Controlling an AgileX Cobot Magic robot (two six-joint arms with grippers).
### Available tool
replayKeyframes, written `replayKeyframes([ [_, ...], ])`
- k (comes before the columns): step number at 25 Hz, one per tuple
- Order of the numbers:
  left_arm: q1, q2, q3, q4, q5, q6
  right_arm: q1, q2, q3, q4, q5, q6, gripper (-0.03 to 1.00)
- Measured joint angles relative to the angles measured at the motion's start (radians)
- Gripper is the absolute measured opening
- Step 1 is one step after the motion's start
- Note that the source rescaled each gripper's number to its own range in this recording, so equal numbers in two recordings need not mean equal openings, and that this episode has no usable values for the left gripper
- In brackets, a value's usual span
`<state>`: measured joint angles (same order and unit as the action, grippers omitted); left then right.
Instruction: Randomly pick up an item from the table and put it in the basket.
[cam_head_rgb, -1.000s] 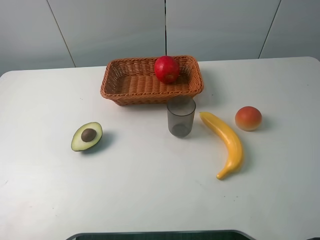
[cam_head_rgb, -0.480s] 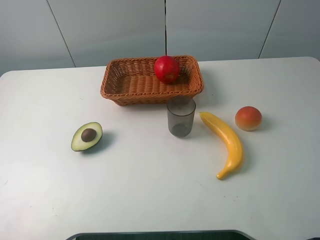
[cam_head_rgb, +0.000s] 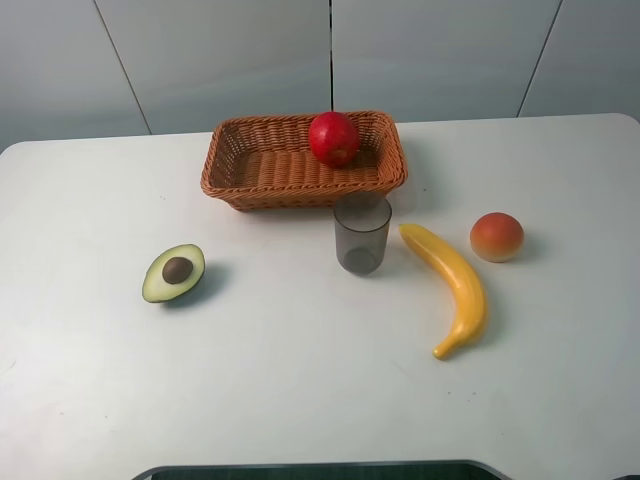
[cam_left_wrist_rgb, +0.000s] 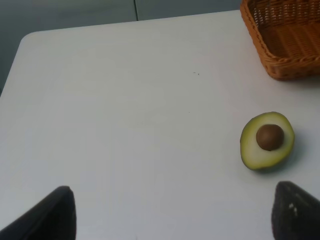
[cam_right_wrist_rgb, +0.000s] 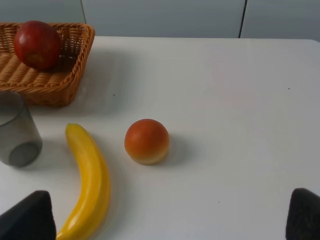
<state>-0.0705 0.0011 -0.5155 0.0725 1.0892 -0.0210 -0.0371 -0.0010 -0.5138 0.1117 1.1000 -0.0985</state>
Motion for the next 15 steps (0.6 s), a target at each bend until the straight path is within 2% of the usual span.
replayKeyframes([
  [15, 0.0, 0.0, 0.0, 0.0, 0.0, 0.0, 0.0, 0.0, 0.0, 0.0, 0.0, 0.004, 1.0],
])
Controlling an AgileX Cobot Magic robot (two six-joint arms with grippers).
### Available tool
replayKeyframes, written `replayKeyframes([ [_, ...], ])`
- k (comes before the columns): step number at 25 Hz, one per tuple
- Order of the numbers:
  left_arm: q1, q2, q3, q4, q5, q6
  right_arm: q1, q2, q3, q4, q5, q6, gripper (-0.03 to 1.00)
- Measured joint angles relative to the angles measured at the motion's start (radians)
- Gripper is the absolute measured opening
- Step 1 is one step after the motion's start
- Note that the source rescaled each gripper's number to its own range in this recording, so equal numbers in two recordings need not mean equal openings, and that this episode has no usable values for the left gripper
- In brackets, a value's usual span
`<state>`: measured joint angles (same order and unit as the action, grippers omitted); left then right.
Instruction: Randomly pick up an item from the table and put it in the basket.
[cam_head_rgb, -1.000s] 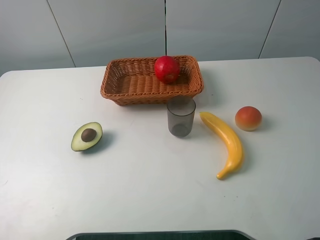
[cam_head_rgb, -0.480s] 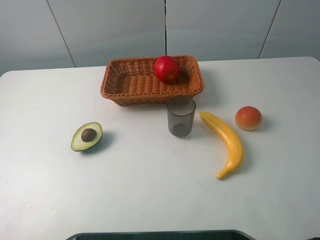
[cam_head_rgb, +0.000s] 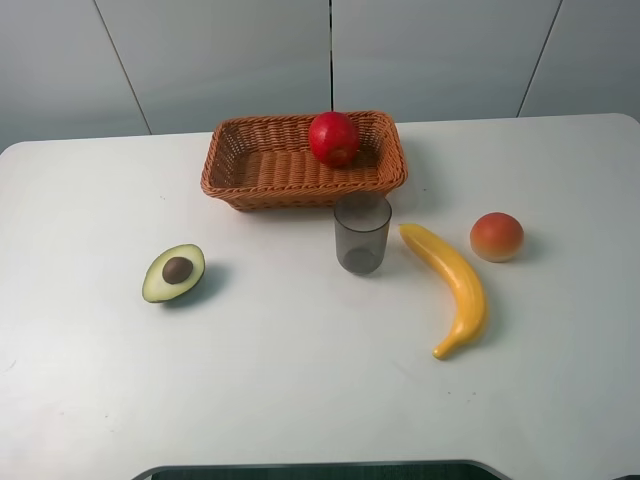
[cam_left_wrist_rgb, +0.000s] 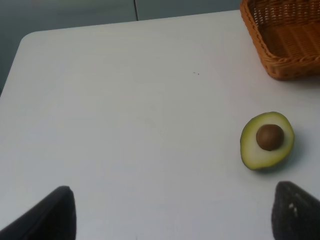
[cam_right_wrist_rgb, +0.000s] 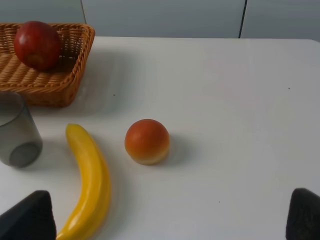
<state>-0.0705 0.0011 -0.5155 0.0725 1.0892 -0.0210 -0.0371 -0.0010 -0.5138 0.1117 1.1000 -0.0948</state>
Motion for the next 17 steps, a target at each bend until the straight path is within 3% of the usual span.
replayKeyframes([
  [17, 0.0, 0.0, 0.0, 0.0, 0.0, 0.0, 0.0, 0.0, 0.0, -0.02, 0.0, 0.026, 1.0],
])
